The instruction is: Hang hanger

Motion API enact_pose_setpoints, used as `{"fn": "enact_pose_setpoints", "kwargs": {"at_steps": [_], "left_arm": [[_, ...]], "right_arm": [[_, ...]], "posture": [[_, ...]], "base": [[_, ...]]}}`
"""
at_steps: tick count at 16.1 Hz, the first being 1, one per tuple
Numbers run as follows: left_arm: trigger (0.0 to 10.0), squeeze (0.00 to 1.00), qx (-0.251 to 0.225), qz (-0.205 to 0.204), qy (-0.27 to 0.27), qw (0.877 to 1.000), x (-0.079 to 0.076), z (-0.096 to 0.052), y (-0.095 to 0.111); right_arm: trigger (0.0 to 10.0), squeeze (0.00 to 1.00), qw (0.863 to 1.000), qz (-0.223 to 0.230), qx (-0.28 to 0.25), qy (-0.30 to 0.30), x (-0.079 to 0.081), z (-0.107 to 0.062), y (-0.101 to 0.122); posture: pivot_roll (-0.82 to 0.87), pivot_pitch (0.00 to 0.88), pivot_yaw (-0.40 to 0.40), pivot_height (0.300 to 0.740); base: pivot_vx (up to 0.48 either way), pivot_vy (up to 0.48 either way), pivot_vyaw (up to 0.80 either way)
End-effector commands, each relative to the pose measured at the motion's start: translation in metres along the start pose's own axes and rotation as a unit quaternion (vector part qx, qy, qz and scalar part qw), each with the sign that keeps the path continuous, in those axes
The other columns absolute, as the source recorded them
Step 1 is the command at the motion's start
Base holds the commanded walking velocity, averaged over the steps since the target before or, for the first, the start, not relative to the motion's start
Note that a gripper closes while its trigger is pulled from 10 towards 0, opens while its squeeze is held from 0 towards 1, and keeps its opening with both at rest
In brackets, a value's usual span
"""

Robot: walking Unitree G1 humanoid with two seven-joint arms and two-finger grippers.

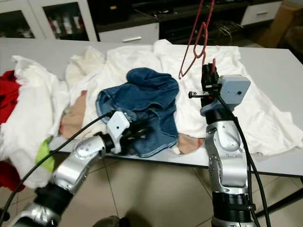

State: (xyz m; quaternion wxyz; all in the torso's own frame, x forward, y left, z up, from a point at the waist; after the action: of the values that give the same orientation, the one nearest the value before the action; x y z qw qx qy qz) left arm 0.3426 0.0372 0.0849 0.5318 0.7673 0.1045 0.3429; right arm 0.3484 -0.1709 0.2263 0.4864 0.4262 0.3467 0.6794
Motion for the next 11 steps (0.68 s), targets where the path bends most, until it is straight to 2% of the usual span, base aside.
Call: {"fn": "enact_pose_setpoints", "kwargs": {"at_steps": [1,3,4,5,8,9,11], "left_arm": [[10.0,0.00,0.057,0.015,0.031,0.998,0.015,-0.004,-0.018],[10.0,0.00,0.084,-0.003,0.080,0.993,0.035,-0.008,-0.027],[8.1,0.00,0.085,-0.011,0.095,0.992,0.042,-0.010,-0.027],[0.0,0.00,0.082,-0.014,0.100,0.992,0.043,-0.009,-0.026],[0.0,0.00,0.096,-0.005,0.090,0.991,0.039,-0.007,-0.029],[0.0,0.00,0.108,0.005,0.099,0.989,0.043,-0.009,-0.032],[0.0,0.00,0.115,0.024,0.141,0.983,0.064,-0.014,-0.031]], "right_arm": [[10.0,0.00,1.000,-0.002,-0.003,0.003,0.001,0.002,0.002],[10.0,0.00,1.000,-0.002,-0.002,0.003,0.001,0.003,0.001],[10.0,0.00,1.000,-0.002,-0.002,0.004,0.001,0.003,0.001],[10.0,0.00,1.000,-0.001,-0.002,0.004,0.001,0.003,0.001],[10.0,0.00,1.000,0.000,-0.003,0.004,0.001,0.003,0.002],[10.0,0.00,1.000,0.001,-0.003,0.002,0.001,0.003,0.002],[10.0,0.00,1.000,0.002,-0.002,-0.001,0.000,0.002,0.001]], "posture": [[0.07,0.003,0.057,0.740],[0.08,0.001,0.054,0.740],[0.08,0.000,0.053,0.740],[0.08,0.000,0.053,0.740],[0.07,0.000,0.054,0.740],[0.07,0.000,0.054,0.740],[0.07,0.001,0.055,0.740]], "base": [[0.000,0.000,0.00],[0.000,0.000,0.00],[0.000,0.000,0.00],[0.000,0.000,0.00],[0.000,0.000,0.00],[0.000,0.000,0.00],[0.000,0.000,0.00]]}}
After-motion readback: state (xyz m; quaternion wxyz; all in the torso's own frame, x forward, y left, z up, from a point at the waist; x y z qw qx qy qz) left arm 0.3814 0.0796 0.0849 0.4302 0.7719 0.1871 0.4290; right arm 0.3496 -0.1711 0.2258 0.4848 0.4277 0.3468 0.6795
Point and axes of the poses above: a point about 5 cm out from each wrist's last joint towards the gripper, its own z axis pointing out of the wrist towards the gripper, its own y axis along the axis of the wrist's last joint, x = y × z, the point moved 6 cm from there along z, pointing out of the wrist towards the gripper, and after that the axes turned 13 degrees about z, right-handed, at the moved point
